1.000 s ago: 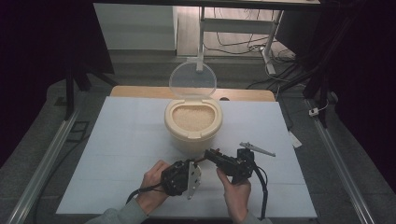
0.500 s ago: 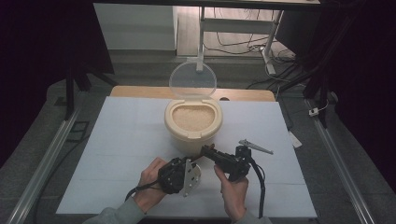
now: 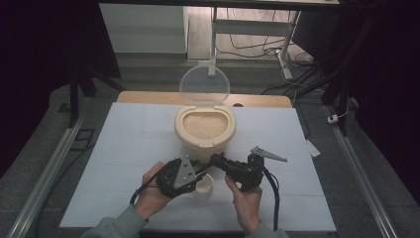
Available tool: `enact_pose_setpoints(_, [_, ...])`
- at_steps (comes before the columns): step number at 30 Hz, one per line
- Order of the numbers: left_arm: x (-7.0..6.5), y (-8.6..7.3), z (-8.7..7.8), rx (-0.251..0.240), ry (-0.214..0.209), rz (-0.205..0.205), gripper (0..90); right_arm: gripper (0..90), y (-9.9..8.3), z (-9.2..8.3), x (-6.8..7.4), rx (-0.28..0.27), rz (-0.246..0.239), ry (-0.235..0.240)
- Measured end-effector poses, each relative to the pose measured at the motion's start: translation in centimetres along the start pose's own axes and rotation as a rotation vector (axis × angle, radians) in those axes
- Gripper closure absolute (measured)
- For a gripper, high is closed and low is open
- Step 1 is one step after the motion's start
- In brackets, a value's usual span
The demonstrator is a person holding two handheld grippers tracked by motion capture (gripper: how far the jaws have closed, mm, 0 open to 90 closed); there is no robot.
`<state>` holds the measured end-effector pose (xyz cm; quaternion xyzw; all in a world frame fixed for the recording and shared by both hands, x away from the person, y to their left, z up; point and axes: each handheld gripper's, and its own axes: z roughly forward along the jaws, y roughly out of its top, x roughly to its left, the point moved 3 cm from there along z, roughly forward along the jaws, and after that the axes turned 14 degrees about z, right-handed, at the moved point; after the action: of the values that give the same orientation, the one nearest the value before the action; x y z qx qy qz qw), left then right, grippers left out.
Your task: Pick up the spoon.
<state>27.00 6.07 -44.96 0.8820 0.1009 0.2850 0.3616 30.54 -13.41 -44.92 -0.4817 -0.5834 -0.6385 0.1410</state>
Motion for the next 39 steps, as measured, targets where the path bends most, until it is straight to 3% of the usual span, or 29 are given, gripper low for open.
enact_pose_setpoints(3, [0.9, -0.4, 0.0, -0.048, -0.096, -0.063, 59.0, 76.8, 0.0, 0.0, 0.3, 0.010, -0.019, 0.020])
enact_pose_setpoints(7, [1.8, -0.9, 0.6, -0.087, -0.230, -0.113, 63.1, 76.8, -0.2, 0.1, 0.6, 0.027, -0.060, 0.042])
enact_pose_setpoints(10, [1.9, -1.0, 0.9, -0.098, -0.309, -0.115, 68.4, 76.8, -0.2, 0.1, 0.6, 0.032, -0.073, 0.051])
enact_pose_setpoints(13, [1.8, -0.9, 1.1, -0.100, -0.347, -0.114, 79.2, 76.7, -0.2, 0.1, 0.5, 0.037, -0.090, 0.062])
enact_pose_setpoints(15, [1.7, -0.9, 1.2, -0.085, -0.346, -0.110, 80.0, 76.7, -0.2, 0.2, 0.4, 0.041, -0.083, 0.063])
enact_pose_setpoints(17, [1.5, -0.8, 1.2, -0.069, -0.312, -0.097, 80.3, 76.5, -0.2, 0.2, 0.3, 0.043, -0.079, 0.057])
enact_pose_setpoints(19, [1.3, -0.6, 1.2, -0.045, -0.245, -0.080, 80.5, 75.3, -0.2, 0.2, 0.2, 0.038, -0.072, 0.040])
enact_pose_setpoints(20, [1.2, -0.5, 1.2, -0.028, -0.213, -0.074, 80.6, 70.9, -0.2, 0.2, 0.3, 0.026, -0.073, 0.006])
enact_pose_setpoints(23, [0.8, -0.1, 1.3, -0.002, -0.152, -0.053, 80.6, 70.7, -0.3, 0.3, 0.4, 0.019, -0.084, -0.006])
enact_pose_setpoints(24, [0.5, 0.1, 1.3, 0.015, -0.122, -0.034, 80.6, 74.4, -0.4, 0.4, 0.5, 0.000, -0.087, -0.038])
enact_pose_setpoints(27, [-0.1, 0.5, 1.4, 0.044, -0.059, 0.000, 80.6, 79.7, -0.5, 0.3, 0.5, -0.025, -0.086, -0.056])
enact_pose_setpoints(28, [-0.1, 0.5, 1.4, 0.049, -0.053, 0.006, 80.6, 81.1, -0.4, 0.3, 0.5, -0.023, -0.077, -0.052])
enact_pose_setpoints(33, [0.2, 0.6, 1.0, 0.006, -0.083, -0.037, 77.9, 83.1, -0.3, 0.1, 0.9, -0.039, -0.088, -0.028])
enact_pose_setpoints(36, [0.5, 0.4, 0.5, -0.039, -0.094, -0.072, 65.4, 83.2, 0.0, -0.1, 1.2, -0.048, -0.086, -0.008])
enact_pose_setpoints(39, [1.1, -0.2, -0.5, -0.104, -0.112, -0.147, 50.8, 83.3, 0.7, -0.7, 1.9, -0.060, -0.114, 0.010])
